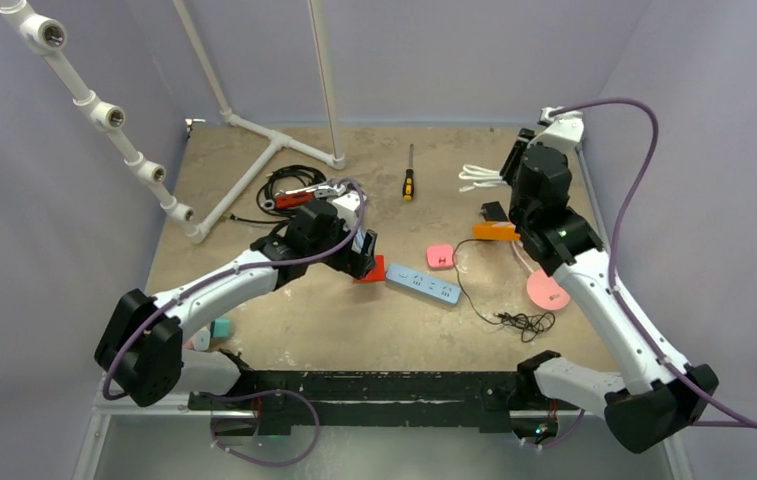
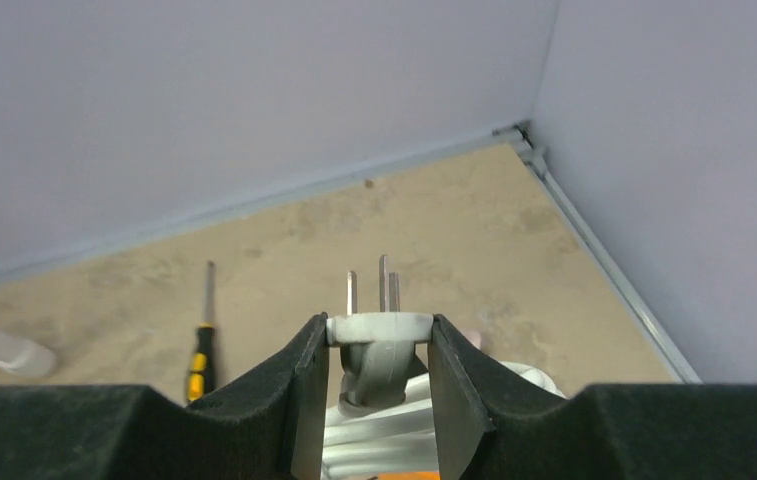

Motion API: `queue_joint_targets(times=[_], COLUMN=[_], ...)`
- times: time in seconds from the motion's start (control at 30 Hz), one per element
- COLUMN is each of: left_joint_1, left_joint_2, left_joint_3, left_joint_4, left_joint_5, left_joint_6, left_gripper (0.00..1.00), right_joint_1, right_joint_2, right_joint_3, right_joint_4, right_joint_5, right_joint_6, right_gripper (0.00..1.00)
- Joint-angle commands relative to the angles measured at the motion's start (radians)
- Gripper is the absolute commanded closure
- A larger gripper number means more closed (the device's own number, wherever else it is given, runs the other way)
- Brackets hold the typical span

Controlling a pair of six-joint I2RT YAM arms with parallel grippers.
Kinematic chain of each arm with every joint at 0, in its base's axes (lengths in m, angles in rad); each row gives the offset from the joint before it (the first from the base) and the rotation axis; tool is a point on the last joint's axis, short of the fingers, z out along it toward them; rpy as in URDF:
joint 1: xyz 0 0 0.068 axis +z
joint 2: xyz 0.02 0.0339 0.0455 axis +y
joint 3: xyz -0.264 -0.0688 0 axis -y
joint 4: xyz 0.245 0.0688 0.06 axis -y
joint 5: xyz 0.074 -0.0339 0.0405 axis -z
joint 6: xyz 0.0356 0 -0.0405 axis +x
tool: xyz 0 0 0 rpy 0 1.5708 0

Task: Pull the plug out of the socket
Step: Place the socket at the center of the board.

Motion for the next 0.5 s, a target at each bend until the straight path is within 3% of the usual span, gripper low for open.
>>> queue_joint_targets(times=[0.0, 0.17, 0.47], left_joint_1=[-0.022, -0.033, -0.048], left_joint_2=[0.058, 0.108, 0.177], left_joint_3=[0.045, 0.064, 0.105], left_joint_4=[-0.006, 0.0, 0.037], left_joint_5=[-0.047, -0.038, -0.04], left_joint_6=[-0.037, -0.062, -0.1], left_gripper=[0.03, 0.02, 0.01], right_joint_1=[-0.1, -0.161, -0.195], right_joint_2=[0.067, 0.189, 0.325], right_joint_3=[-0.136, -0.202, -0.279], right_joint_4=[0.071, 0.122, 0.187], right_joint_5=[-0.145, -0.272, -0.321], right_joint_6=[0.048, 0.113, 0.164], right_gripper=[1.0, 1.0, 1.0])
